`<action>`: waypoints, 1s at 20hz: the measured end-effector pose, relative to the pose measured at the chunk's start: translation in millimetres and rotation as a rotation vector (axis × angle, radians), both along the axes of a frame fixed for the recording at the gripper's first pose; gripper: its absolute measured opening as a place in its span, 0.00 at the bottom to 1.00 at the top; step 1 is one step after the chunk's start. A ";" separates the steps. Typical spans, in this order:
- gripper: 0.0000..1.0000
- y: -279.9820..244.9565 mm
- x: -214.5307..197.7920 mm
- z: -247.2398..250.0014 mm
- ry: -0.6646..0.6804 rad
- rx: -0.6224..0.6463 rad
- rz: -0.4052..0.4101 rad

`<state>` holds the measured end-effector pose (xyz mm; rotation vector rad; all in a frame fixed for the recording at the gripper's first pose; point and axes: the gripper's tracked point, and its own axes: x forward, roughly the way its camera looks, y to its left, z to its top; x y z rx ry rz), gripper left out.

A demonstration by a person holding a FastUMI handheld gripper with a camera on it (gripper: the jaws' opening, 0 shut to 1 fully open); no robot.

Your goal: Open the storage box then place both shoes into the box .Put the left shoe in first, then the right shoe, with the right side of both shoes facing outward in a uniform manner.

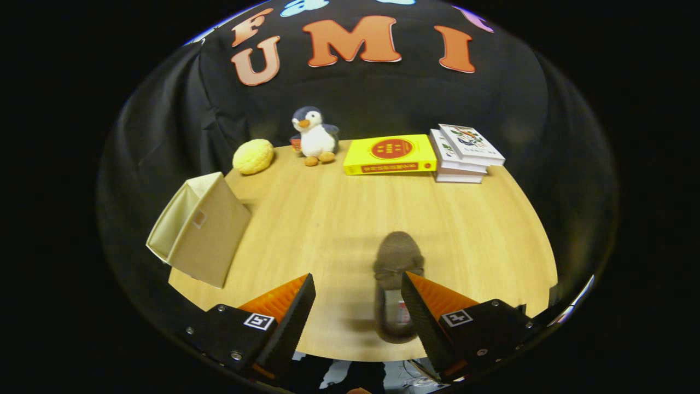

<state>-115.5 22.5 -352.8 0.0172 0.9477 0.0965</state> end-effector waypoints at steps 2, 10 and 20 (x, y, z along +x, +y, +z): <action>0.96 -23.9 -0.9 -15.6 0.010 -0.026 -0.017; 0.92 -60.0 -8.3 -87.6 0.083 -0.071 0.029; 0.38 -60.4 19.4 -117.6 0.072 -0.097 -0.016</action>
